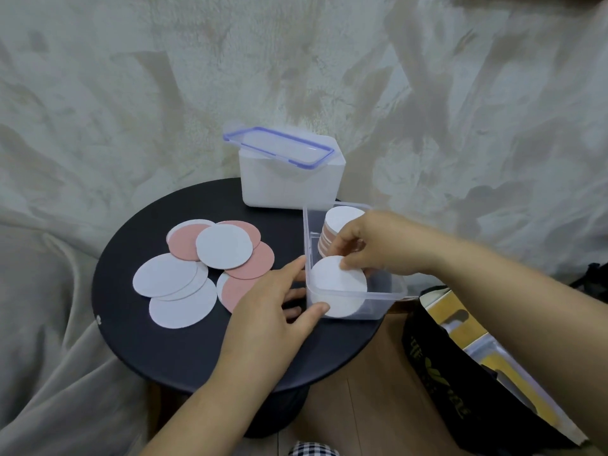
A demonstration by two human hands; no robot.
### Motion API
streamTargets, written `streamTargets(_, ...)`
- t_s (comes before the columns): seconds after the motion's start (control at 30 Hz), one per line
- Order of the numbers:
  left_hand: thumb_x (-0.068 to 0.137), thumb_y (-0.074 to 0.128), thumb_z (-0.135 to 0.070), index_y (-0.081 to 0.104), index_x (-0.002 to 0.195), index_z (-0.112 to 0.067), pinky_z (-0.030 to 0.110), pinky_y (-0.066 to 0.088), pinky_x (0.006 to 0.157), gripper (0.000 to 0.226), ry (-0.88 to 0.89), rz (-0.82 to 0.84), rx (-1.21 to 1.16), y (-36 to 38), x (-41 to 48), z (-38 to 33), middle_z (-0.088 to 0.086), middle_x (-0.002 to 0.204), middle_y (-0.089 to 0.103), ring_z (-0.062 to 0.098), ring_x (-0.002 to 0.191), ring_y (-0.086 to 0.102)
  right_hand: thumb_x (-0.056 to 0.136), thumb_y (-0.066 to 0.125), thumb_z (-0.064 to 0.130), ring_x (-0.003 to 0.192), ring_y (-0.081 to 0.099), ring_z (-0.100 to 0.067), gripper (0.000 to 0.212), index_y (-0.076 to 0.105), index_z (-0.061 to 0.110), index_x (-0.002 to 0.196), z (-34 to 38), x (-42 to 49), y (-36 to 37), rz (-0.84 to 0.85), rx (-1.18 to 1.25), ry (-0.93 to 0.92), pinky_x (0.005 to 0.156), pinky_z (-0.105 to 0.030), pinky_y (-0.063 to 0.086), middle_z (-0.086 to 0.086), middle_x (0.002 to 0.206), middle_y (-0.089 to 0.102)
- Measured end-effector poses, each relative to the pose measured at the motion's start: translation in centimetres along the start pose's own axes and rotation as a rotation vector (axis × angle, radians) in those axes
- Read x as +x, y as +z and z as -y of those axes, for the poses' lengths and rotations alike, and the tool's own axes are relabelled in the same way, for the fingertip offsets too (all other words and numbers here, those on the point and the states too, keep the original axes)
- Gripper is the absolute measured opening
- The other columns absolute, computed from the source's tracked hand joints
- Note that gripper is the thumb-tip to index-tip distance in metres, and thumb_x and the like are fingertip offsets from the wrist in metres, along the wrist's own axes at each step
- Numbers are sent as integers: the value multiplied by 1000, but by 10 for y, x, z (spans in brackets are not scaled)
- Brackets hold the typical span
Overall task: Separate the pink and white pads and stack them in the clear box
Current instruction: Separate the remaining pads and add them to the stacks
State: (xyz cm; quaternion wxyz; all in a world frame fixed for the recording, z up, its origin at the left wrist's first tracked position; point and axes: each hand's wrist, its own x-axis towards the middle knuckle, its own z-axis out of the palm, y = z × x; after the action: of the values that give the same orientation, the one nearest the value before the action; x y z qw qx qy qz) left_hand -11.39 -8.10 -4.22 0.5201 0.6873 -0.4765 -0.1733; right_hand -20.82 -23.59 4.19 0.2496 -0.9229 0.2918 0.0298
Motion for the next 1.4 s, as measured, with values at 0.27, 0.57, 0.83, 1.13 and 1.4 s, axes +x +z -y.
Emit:
streamTargets(0.27,79,70,-24,44,134,-36,19,52,86,62,15,19,11,0,2,3,-18,117,60,-3,103,58,86,63,18,83,53,-5,24,67,26,109,1,0,6,-85,-259,-59,68,-13,38,11,93,64)
streamTargets(0.57,80,68,-26,43,136,-34,26,52,88,62,29,32,17,2,2,7,-14,118,60,0,106,58,87,60,27,83,51,-7,25,64,32,112,-1,9,13,-10,-445,-18,72,-19,37,11,103,67)
streamTargets(0.83,80,68,-27,42,136,-35,26,53,87,62,41,28,24,2,3,6,-15,118,59,0,105,58,88,59,28,93,56,-7,31,59,35,119,0,10,13,18,-489,-39,74,-18,37,14,107,66)
streamTargets(1.13,81,68,-26,41,137,-34,24,52,87,63,40,16,53,1,2,3,-14,118,60,0,104,58,86,63,21,81,56,2,29,65,30,114,-6,1,8,-66,-395,-161,80,-15,45,14,100,69)
streamTargets(1.4,79,71,-21,61,112,-35,10,48,73,37,87,-179,75,-21,-3,0,-21,99,62,-1,88,60,81,70,19,82,65,0,19,71,34,93,5,-25,0,-230,164,-217,79,-11,48,12,89,73)
